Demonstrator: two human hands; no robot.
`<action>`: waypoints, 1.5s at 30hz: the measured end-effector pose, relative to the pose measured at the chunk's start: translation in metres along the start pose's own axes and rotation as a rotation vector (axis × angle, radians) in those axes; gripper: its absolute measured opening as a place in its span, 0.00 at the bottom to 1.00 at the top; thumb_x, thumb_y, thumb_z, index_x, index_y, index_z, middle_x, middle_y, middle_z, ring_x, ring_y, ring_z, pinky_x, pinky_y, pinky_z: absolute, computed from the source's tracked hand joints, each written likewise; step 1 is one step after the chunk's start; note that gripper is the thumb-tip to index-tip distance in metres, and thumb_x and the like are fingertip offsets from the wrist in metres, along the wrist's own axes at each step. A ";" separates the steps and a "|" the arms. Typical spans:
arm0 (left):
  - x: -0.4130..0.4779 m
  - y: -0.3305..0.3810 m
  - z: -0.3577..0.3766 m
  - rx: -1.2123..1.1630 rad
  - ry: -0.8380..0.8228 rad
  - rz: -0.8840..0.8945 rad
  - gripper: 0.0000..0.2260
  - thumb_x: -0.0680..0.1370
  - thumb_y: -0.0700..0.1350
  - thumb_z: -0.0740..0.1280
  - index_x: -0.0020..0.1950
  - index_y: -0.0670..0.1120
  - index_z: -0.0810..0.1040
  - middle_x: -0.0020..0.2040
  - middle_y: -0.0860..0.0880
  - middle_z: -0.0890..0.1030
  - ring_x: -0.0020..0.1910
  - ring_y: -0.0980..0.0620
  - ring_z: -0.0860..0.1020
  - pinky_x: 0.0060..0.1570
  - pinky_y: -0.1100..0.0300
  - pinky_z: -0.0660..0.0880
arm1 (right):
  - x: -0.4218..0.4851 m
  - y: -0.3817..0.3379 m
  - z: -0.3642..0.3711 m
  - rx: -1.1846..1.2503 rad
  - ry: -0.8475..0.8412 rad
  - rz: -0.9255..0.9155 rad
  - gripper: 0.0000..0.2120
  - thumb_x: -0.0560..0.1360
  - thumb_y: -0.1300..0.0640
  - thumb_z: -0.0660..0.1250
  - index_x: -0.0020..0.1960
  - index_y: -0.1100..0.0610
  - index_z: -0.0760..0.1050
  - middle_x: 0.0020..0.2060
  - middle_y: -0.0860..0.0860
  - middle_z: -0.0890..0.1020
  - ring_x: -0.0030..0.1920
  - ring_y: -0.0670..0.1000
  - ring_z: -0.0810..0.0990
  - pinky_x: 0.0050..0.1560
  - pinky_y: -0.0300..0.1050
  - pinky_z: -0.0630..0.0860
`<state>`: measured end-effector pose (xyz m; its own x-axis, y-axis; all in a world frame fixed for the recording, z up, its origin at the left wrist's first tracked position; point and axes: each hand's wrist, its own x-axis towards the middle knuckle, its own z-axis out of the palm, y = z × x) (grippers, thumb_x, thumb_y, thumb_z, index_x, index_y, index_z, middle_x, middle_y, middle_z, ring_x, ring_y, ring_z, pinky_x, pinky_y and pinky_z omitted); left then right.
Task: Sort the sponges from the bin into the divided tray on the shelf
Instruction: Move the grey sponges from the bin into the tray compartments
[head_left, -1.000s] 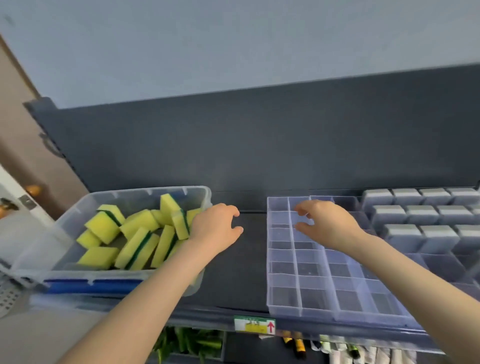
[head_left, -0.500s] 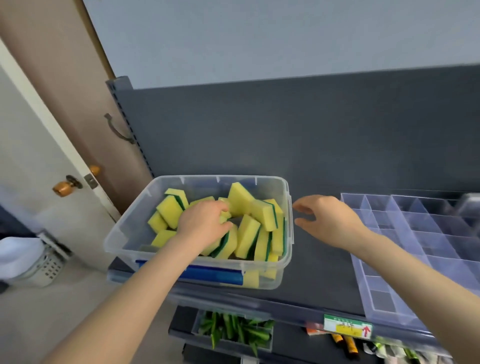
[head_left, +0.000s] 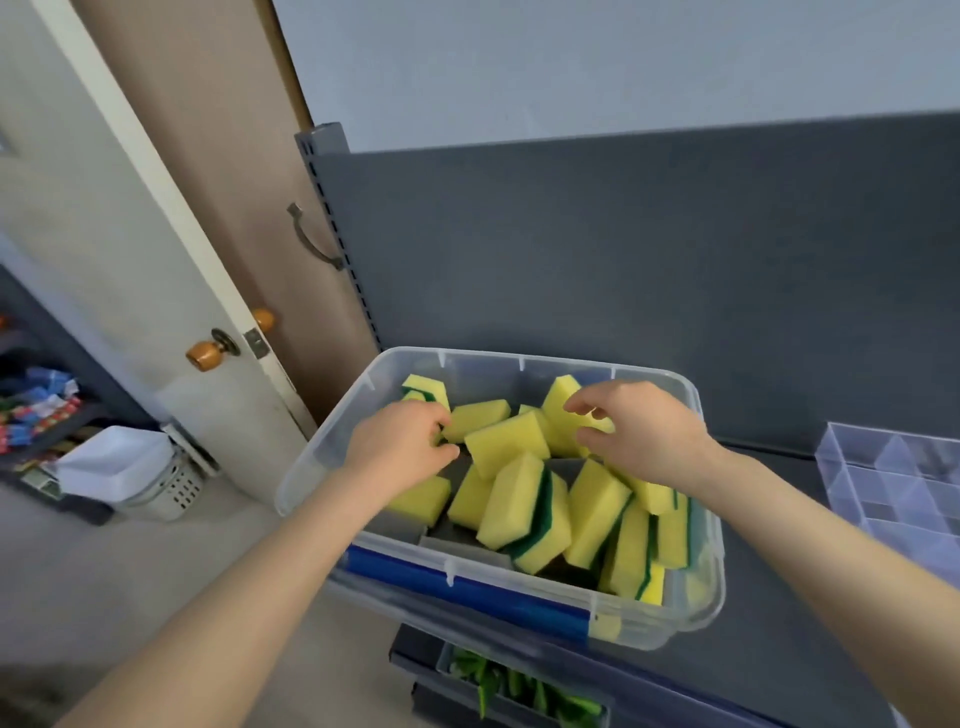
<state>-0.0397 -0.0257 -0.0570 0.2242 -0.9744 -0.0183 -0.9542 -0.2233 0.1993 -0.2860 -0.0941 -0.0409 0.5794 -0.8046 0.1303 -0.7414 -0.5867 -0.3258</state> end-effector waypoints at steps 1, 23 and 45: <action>0.006 -0.004 -0.002 -0.008 -0.004 -0.010 0.16 0.74 0.56 0.67 0.61 0.56 0.76 0.56 0.56 0.79 0.53 0.55 0.77 0.49 0.55 0.76 | 0.006 0.000 0.004 -0.007 -0.004 -0.008 0.16 0.75 0.51 0.63 0.62 0.48 0.74 0.56 0.46 0.80 0.55 0.50 0.78 0.53 0.47 0.76; 0.048 -0.094 0.011 0.167 -0.671 0.375 0.20 0.69 0.60 0.73 0.57 0.53 0.78 0.50 0.54 0.79 0.48 0.53 0.77 0.50 0.53 0.77 | 0.049 -0.111 0.072 0.070 -0.498 -0.120 0.17 0.73 0.48 0.67 0.61 0.49 0.74 0.55 0.44 0.79 0.53 0.44 0.75 0.49 0.37 0.71; 0.062 -0.111 0.014 0.117 -0.557 0.483 0.18 0.64 0.61 0.75 0.46 0.55 0.72 0.43 0.57 0.75 0.42 0.53 0.75 0.35 0.58 0.71 | 0.055 -0.114 0.109 0.128 -0.806 0.112 0.21 0.74 0.62 0.59 0.64 0.47 0.73 0.61 0.47 0.76 0.58 0.50 0.74 0.57 0.45 0.72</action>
<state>0.0769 -0.0614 -0.0934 -0.3290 -0.8275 -0.4551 -0.9430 0.2616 0.2059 -0.1326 -0.0616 -0.0985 0.6062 -0.5160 -0.6053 -0.7928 -0.4527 -0.4081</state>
